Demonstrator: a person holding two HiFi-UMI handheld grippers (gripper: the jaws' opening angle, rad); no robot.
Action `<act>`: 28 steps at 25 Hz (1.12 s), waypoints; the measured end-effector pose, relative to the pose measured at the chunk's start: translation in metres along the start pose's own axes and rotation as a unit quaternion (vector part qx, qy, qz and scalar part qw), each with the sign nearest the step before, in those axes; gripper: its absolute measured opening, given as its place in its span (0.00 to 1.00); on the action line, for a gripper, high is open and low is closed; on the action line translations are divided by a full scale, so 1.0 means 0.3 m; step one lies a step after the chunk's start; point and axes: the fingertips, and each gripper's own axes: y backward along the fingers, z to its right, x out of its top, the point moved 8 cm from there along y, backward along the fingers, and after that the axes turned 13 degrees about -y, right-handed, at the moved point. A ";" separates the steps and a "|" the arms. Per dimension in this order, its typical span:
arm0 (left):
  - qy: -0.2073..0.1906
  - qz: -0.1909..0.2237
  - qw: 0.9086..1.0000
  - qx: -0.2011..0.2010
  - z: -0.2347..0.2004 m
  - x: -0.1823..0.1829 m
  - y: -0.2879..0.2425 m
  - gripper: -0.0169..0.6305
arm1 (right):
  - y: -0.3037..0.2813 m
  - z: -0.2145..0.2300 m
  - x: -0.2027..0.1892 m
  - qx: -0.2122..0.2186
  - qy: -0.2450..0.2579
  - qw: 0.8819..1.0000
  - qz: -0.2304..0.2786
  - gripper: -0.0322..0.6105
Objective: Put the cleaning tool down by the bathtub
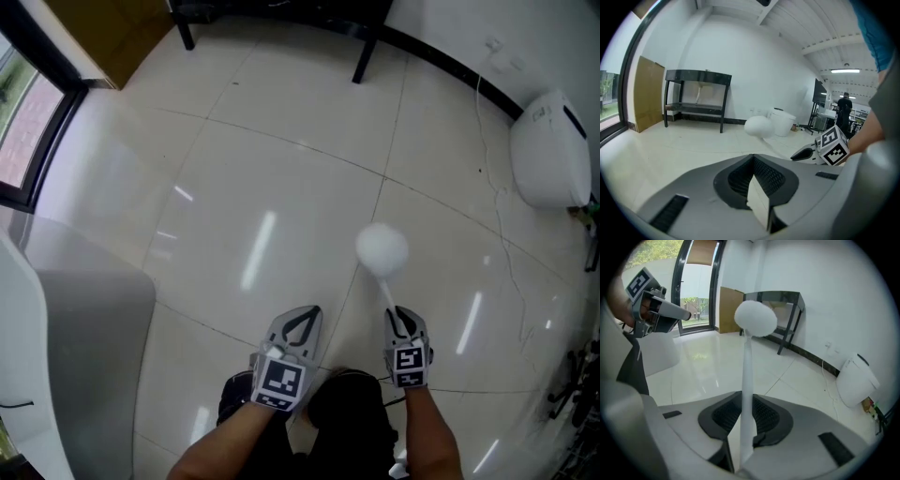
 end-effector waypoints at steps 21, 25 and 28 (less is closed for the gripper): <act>-0.052 0.067 0.990 0.114 0.094 1.136 1.365 0.03 | 1.556 -0.513 1.204 0.059 -0.089 0.933 0.345 0.19; -0.063 0.063 0.982 0.165 0.199 1.174 1.621 0.03 | 1.733 -0.591 1.265 0.135 -0.151 0.896 0.395 0.19; -0.059 0.051 0.977 0.200 0.229 1.130 1.815 0.03 | 1.805 -0.717 1.235 0.180 -0.224 0.871 0.398 0.19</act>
